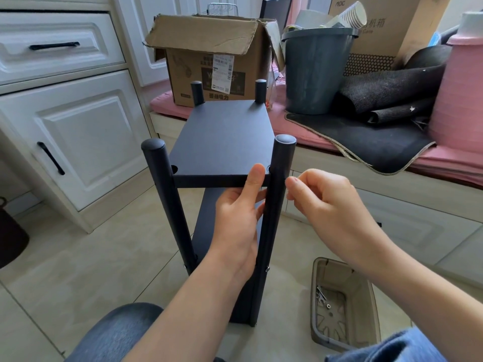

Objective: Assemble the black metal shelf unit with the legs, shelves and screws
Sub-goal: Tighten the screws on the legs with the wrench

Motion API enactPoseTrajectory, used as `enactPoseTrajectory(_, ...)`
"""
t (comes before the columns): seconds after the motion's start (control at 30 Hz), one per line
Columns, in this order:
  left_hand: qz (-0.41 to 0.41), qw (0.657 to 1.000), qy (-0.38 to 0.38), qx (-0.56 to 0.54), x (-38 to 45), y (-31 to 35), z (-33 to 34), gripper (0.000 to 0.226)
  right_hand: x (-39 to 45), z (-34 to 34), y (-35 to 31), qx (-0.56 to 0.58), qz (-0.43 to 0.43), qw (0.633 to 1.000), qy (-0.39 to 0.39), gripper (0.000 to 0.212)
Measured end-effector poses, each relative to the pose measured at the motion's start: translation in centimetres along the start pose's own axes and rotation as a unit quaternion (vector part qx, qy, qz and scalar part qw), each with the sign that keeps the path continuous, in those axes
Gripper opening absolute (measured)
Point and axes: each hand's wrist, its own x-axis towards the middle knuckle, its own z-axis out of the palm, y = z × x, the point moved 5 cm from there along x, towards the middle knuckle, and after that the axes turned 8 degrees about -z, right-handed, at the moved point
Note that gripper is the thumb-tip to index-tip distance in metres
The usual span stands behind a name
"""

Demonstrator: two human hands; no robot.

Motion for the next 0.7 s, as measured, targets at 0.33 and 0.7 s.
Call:
enactPoseTrajectory(0.33, 0.002, 1.000, -0.002, 0.014, 0.1, 0.0, 0.0, 0.033, 0.2, 0.4, 0.0, 0.035, 0.015, 0.999, -0.005, 0.055)
enactPoseTrajectory(0.7, 0.000, 1.000, -0.002, 0.018, 0.2, -0.2, -0.2, 0.037, 0.0, 0.0, -0.5, 0.029, -0.006, 1.000, -0.007, 0.039)
